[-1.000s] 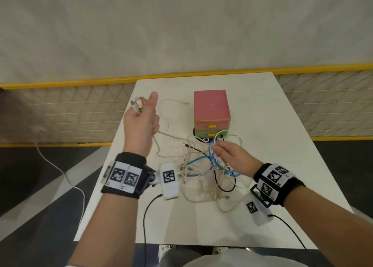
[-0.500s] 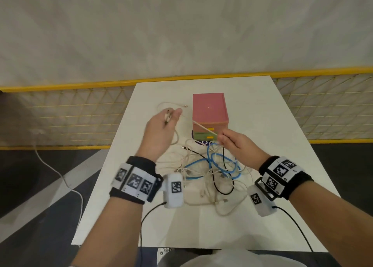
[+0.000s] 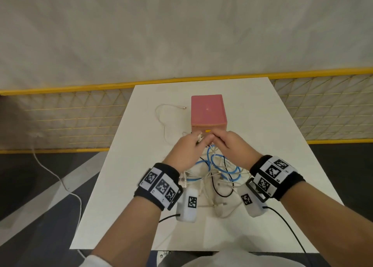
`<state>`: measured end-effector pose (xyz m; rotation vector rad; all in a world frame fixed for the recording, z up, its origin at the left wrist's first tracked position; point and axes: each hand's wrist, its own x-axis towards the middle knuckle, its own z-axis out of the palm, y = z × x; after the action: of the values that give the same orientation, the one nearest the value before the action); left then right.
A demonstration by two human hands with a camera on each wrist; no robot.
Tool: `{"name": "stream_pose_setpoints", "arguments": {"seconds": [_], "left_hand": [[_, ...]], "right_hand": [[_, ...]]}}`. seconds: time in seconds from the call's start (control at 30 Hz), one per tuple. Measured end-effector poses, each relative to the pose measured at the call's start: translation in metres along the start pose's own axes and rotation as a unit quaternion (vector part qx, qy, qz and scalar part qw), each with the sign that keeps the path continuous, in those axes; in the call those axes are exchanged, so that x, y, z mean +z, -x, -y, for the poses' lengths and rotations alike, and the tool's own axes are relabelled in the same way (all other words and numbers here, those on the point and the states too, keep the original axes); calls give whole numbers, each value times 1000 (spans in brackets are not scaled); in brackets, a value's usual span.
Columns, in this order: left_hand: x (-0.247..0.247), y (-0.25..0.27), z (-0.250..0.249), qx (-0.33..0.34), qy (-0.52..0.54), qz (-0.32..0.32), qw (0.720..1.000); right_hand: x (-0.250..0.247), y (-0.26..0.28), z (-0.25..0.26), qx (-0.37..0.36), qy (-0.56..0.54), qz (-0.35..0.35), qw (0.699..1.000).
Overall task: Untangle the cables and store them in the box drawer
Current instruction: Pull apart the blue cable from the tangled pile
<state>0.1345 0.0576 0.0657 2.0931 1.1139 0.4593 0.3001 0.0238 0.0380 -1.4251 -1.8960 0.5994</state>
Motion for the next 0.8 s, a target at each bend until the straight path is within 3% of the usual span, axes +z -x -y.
{"name": "stream_pose_setpoints", "arguments": {"seconds": [0.07, 0.23, 0.33, 0.4, 0.5, 0.57, 0.7, 0.8], "left_hand": [[-8, -2, 2, 6, 25, -44, 999], [-43, -2, 10, -9, 51, -237, 970], [-42, -1, 22, -18, 31, -287, 957], [-34, 3, 16, 3, 4, -249, 969], [-13, 5, 3, 26, -79, -90, 992], [-5, 3, 0, 29, -58, -43, 997], [-17, 4, -4, 50, 17, -108, 993], [-33, 3, -2, 49, 40, -145, 987]], "right_hand": [[-2, 3, -5, -4, 1, 2, 1000], [-10, 11, -22, 32, 35, 15, 999], [-9, 6, -24, 38, 61, 29, 997], [-8, 3, -19, 40, 61, 33, 997], [-6, 1, -3, 1, 49, -9, 999], [-7, 1, 3, -31, 50, -29, 998], [-7, 9, -20, 42, 177, 39, 982], [-10, 15, -41, 105, 265, 29, 958]]}}
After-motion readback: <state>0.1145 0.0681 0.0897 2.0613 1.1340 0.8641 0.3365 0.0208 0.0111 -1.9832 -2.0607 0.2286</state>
